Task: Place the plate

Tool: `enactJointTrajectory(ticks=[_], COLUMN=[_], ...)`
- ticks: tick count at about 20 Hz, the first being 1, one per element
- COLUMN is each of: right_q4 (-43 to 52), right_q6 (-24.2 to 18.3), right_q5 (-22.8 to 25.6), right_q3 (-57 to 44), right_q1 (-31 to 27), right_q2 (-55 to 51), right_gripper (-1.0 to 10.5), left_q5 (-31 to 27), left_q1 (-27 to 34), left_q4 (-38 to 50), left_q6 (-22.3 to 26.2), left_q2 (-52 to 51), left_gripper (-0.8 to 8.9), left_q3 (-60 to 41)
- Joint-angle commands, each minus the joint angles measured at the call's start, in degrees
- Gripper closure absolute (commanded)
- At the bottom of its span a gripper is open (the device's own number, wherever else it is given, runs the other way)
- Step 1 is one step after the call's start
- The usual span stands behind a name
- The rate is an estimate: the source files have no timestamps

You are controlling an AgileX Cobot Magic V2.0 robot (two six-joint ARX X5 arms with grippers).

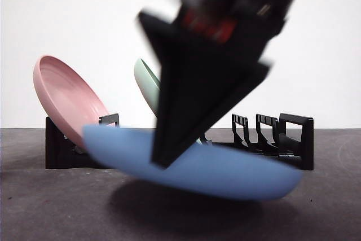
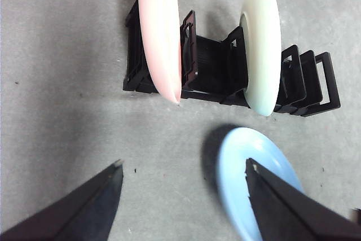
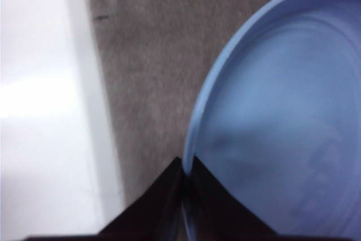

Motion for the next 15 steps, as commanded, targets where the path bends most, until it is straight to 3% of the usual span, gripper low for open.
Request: enactJointTrajectory(ticks=[1,6,12,15], right_q4=[3.3,5.2,5.9,8.2], right_q6=[-2.9,-3.3,-3.3,0.4], right_q5=[2.1,4.5,0.2,-0.7], right_q3=[0.7,0.7,0.7,1.2], right_q1=[0.2,-2.0,-2.4,-2.2], right_q2=[3.5,8.2,8.6,8.3], right_gripper=[9.4,9.4,8.2,8.2], left_q5=[0.0,0.0,0.0,0.0], left_q1=[-0.2,-0.2,-0.2,-0.2], left_q4=[0.1,0.0,0.0,0.0], left_q6=[1.6,1.6,1.6,1.6], left_q2=[0.3,0.3,0.3,0.3], left_gripper=[4.69,4.69,4.69,4.69], left_q3=[1.2,1.2,1.2,1.2])
